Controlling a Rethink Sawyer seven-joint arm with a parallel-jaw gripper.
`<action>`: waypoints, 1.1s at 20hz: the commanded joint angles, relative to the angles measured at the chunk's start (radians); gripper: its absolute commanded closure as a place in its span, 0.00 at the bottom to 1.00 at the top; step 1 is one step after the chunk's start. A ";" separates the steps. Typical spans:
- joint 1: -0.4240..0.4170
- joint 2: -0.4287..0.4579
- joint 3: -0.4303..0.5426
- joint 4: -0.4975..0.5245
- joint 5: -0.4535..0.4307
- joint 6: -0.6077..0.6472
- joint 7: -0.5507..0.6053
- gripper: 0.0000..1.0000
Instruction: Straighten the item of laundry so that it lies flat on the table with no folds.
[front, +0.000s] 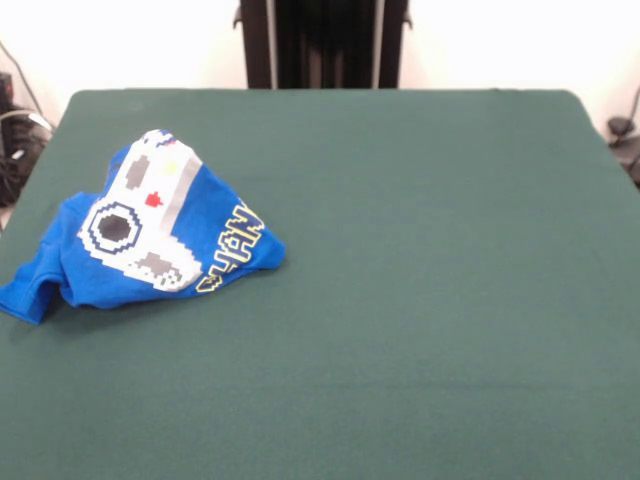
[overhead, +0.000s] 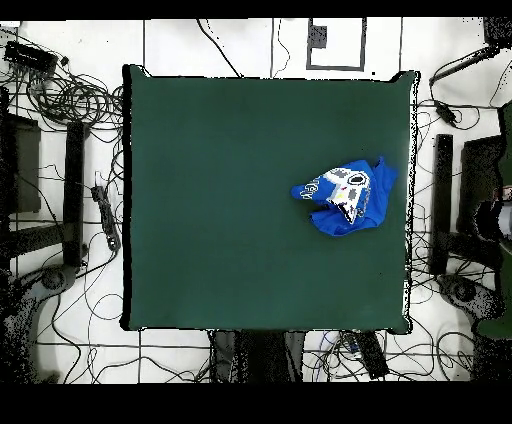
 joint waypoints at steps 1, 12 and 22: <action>0.030 0.065 0.164 0.120 -0.014 -0.040 -0.013 1.00; 0.026 0.057 0.177 0.141 -0.018 -0.061 0.002 1.00; 0.020 0.051 0.191 0.147 -0.017 -0.053 -0.008 1.00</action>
